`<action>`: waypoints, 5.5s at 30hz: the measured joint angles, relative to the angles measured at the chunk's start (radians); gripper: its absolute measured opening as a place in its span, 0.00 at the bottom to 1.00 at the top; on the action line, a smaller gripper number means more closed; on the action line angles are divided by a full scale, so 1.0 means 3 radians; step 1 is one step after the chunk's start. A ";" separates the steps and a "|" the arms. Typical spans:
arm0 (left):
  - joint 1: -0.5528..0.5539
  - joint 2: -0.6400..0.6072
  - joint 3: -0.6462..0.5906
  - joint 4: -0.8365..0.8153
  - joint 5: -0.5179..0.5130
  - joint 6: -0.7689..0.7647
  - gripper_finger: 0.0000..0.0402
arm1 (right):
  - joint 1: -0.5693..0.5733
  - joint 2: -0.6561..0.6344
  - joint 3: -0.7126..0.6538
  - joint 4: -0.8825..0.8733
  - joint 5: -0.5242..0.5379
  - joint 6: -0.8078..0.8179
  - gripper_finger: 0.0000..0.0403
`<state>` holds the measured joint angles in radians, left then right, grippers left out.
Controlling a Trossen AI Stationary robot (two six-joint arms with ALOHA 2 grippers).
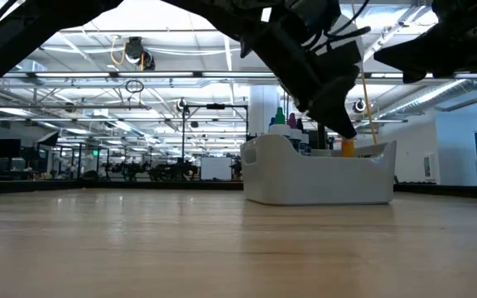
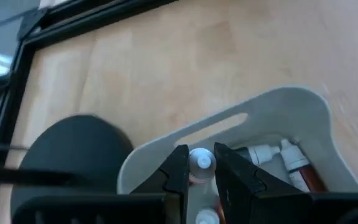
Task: Pick & Place food coloring
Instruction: Put the orange food coloring bottle into the gray bin, then return to Home Position
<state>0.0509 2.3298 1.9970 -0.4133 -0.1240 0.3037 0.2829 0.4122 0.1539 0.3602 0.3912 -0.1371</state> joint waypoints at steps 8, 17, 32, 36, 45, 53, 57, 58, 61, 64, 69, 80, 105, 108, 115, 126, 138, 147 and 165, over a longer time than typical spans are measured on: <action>0.0017 0.0058 0.0001 0.0019 0.0064 0.0113 0.16 | -0.0001 0.0000 0.0000 -0.0019 0.0000 -0.0006 0.00; 0.0013 0.0066 -0.0001 0.0016 0.0076 0.0039 0.16 | -0.0001 0.0000 0.0000 -0.0019 0.0000 -0.0006 0.00; 0.0037 0.0066 -0.0001 0.0141 0.0063 0.0017 0.16 | 0.0000 0.0000 0.0000 -0.0021 0.0000 0.0005 0.00; 0.0079 0.0066 -0.0001 0.0135 0.0062 0.0004 0.16 | 0.0000 0.0001 0.0000 -0.0020 0.0000 0.0006 0.00; 0.0121 0.0066 -0.0001 0.0023 0.0063 0.0012 0.16 | 0.0000 0.0001 0.0000 -0.0021 0.0000 0.0006 0.00; 0.0131 0.0066 -0.0001 -0.0015 0.0059 0.0014 0.16 | -0.0001 0.0001 0.0000 -0.0021 0.0000 0.0009 0.00; 0.0132 0.0066 -0.0001 -0.0031 0.0062 0.0032 0.16 | 0.0000 0.0001 0.0000 -0.0021 0.0000 0.0009 0.00; 0.0132 0.0066 -0.0001 -0.0037 0.0062 0.0032 0.16 | -0.0001 0.0001 0.0000 -0.0021 0.0000 0.0009 0.00; 0.0134 0.0066 -0.0001 -0.0035 0.0061 0.0033 0.16 | 0.0000 0.0000 0.0000 -0.0021 0.0000 0.0009 0.00; 0.0143 0.0066 -0.0001 -0.0033 0.0062 0.0027 0.16 | 0.0000 0.0001 0.0000 -0.0021 0.0000 0.0009 0.00; 0.0184 0.0066 -0.0001 -0.0052 0.0062 -0.0083 0.16 | 0.0000 0.0001 0.0000 -0.0021 0.0000 0.0009 0.00; 0.0201 0.0066 -0.0001 -0.0085 0.0069 -0.0083 0.16 | -0.0001 0.0000 0.0000 -0.0021 0.0000 0.0009 0.00; 0.0207 0.0066 -0.0001 -0.0111 0.0188 -0.0231 0.24 | 0.0000 0.0001 0.0000 -0.0021 0.0000 0.0009 0.00; 0.0214 0.0066 -0.0001 -0.0155 0.0291 -0.0245 0.24 | 0.0000 0.0001 0.0000 -0.0021 0.0000 0.0009 0.00; 0.0228 0.0066 -0.0001 -0.0207 0.0300 -0.0257 0.24 | 0.0000 0.0001 -0.0001 -0.0021 -0.0001 0.0048 0.00; 0.0226 0.0066 -0.0001 -0.0178 0.0328 -0.0256 0.24 | 0.0000 0.0000 -0.0001 -0.0021 -0.0001 0.0055 0.00; 0.0226 0.0065 -0.0001 -0.0186 0.0419 -0.0233 0.25 | 0.0000 0.0000 -0.0001 -0.0020 0.0000 0.0055 0.00; 0.0226 0.0065 -0.0001 -0.0184 0.0419 -0.0235 0.37 | 0.0000 0.0000 -0.0001 -0.0020 0.0000 0.0055 0.00; -0.0121 -0.0769 0.0303 -0.0837 0.0399 0.0203 0.23 | 0.0000 -0.0010 -0.0001 -0.0127 -0.0003 0.0043 0.00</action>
<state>0.0145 2.0991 2.0878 -0.6645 -0.0043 0.3645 0.2829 0.4093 0.1535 0.3221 0.3903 -0.1243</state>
